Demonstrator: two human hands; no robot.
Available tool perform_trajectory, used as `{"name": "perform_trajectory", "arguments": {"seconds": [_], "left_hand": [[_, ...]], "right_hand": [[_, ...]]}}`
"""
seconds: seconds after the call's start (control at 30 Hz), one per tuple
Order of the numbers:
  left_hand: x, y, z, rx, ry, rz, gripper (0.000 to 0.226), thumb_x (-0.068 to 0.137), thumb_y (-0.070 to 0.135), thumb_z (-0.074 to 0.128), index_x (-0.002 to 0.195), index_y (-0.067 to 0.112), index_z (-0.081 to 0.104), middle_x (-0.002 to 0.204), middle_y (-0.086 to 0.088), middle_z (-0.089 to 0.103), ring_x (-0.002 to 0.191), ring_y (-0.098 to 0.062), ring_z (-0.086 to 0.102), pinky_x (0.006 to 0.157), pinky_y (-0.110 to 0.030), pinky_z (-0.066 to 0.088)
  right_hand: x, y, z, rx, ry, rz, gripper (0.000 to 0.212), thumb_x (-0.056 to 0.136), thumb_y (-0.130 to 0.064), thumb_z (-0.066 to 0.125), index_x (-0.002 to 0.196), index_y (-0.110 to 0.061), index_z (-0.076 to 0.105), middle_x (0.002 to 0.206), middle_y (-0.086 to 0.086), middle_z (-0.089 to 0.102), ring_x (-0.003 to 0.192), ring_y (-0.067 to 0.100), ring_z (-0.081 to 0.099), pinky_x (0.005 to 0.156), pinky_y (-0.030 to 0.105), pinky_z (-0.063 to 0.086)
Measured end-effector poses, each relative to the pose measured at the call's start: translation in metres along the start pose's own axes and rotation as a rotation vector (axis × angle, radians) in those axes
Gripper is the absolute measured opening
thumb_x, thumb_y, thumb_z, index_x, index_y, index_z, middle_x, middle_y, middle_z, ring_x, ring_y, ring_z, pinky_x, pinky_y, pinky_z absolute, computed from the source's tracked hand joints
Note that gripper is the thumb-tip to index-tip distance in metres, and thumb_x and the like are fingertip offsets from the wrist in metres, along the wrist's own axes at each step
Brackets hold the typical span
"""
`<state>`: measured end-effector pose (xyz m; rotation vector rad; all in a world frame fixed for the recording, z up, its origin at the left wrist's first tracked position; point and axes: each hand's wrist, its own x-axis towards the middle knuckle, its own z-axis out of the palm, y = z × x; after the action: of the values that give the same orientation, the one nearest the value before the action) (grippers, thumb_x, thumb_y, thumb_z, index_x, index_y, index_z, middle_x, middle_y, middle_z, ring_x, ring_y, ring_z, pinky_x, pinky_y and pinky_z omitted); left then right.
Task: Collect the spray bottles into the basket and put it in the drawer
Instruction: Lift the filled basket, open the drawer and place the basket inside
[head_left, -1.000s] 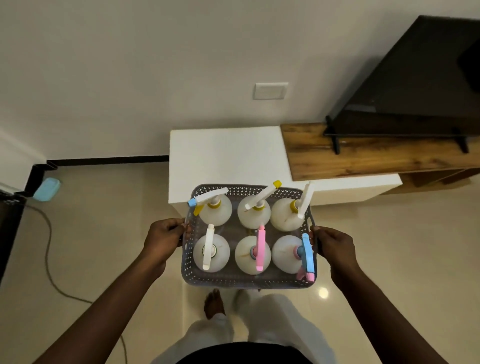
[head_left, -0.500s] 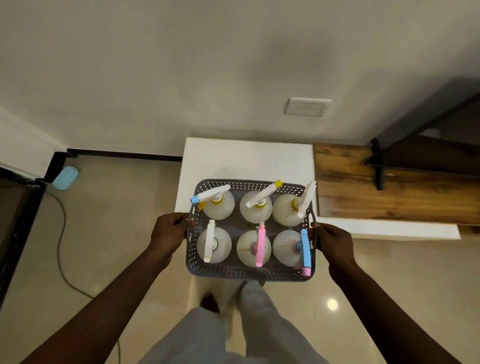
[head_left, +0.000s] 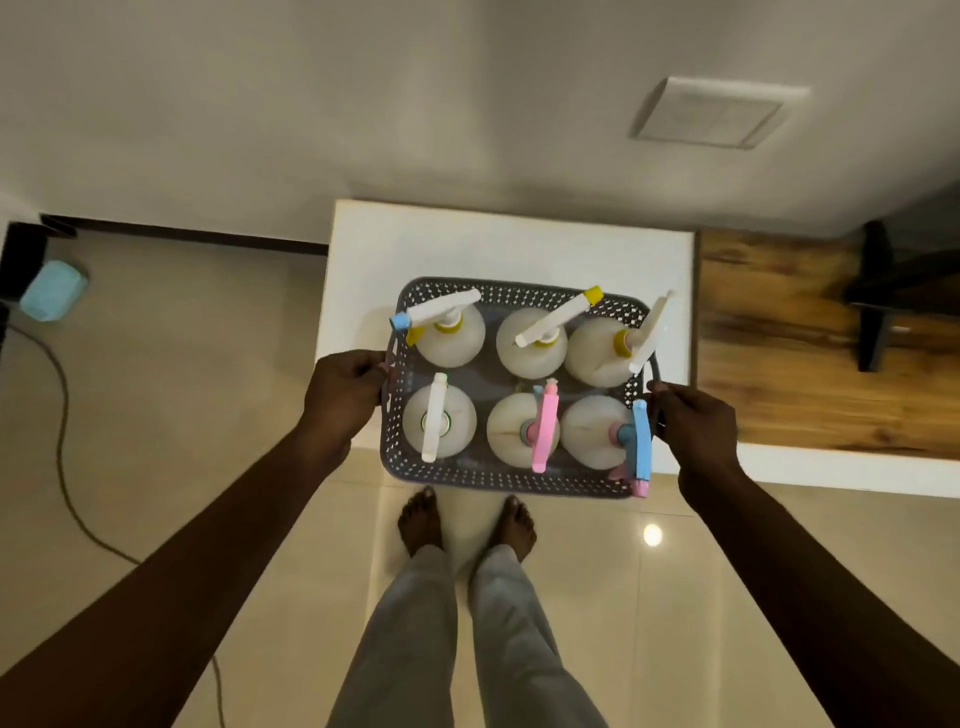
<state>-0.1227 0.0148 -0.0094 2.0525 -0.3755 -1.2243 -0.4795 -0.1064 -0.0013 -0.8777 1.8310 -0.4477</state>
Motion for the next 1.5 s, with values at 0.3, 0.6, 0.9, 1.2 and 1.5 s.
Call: {"name": "perform_trajectory", "arguments": {"seconds": [0.3,0.6,0.9,1.2,1.5], "left_hand": [[0.044,-0.011,0.023,-0.002,0.006,-0.044,0.026,0.100,0.006,0.065,0.090,0.024,0.081,0.099,-0.014,0.081,0.101,-0.039,0.077,0.100,-0.059,0.060],[0.064,-0.016,0.027,0.012,0.025,-0.012,0.020,0.102,0.003,0.061,0.112,0.008,0.078,0.100,-0.014,0.078,0.095,-0.029,0.074,0.100,-0.052,0.061],[0.066,-0.040,0.006,0.178,0.225,0.138,0.030,0.103,0.011,0.057,0.127,0.012,0.074,0.110,-0.009,0.078,0.099,-0.031,0.076,0.097,-0.047,0.063],[0.038,-0.149,-0.053,-0.223,0.509,-0.204,0.034,0.106,0.012,0.058,0.138,0.002,0.064,0.115,-0.002,0.066,0.118,-0.018,0.058,0.113,-0.032,0.046],[0.036,-0.180,-0.042,-0.484,0.353,-0.297,0.017,0.106,0.021,0.056,0.100,0.024,0.072,0.106,0.006,0.074,0.104,-0.011,0.071,0.100,-0.027,0.052]], "right_hand": [[0.049,0.010,0.022,0.005,-0.013,-0.011,0.024,0.101,-0.017,0.068,0.080,-0.024,0.078,0.085,0.010,0.076,0.084,0.027,0.066,0.101,0.060,0.057],[0.061,0.016,0.033,0.027,-0.009,-0.037,0.021,0.103,-0.019,0.066,0.088,-0.028,0.079,0.090,0.009,0.079,0.087,0.024,0.068,0.103,0.057,0.059],[0.055,0.041,0.025,0.095,0.054,-0.074,0.022,0.104,-0.022,0.064,0.122,-0.016,0.076,0.109,0.006,0.080,0.098,0.019,0.075,0.097,0.040,0.062],[-0.019,0.153,-0.009,0.112,0.265,0.058,0.012,0.103,-0.020,0.067,0.108,-0.018,0.078,0.095,0.002,0.079,0.092,0.020,0.076,0.094,0.041,0.063],[0.010,0.170,0.019,0.397,0.186,0.262,0.010,0.108,-0.015,0.061,0.103,-0.013,0.070,0.104,0.005,0.064,0.111,0.021,0.062,0.108,0.042,0.057]]}}
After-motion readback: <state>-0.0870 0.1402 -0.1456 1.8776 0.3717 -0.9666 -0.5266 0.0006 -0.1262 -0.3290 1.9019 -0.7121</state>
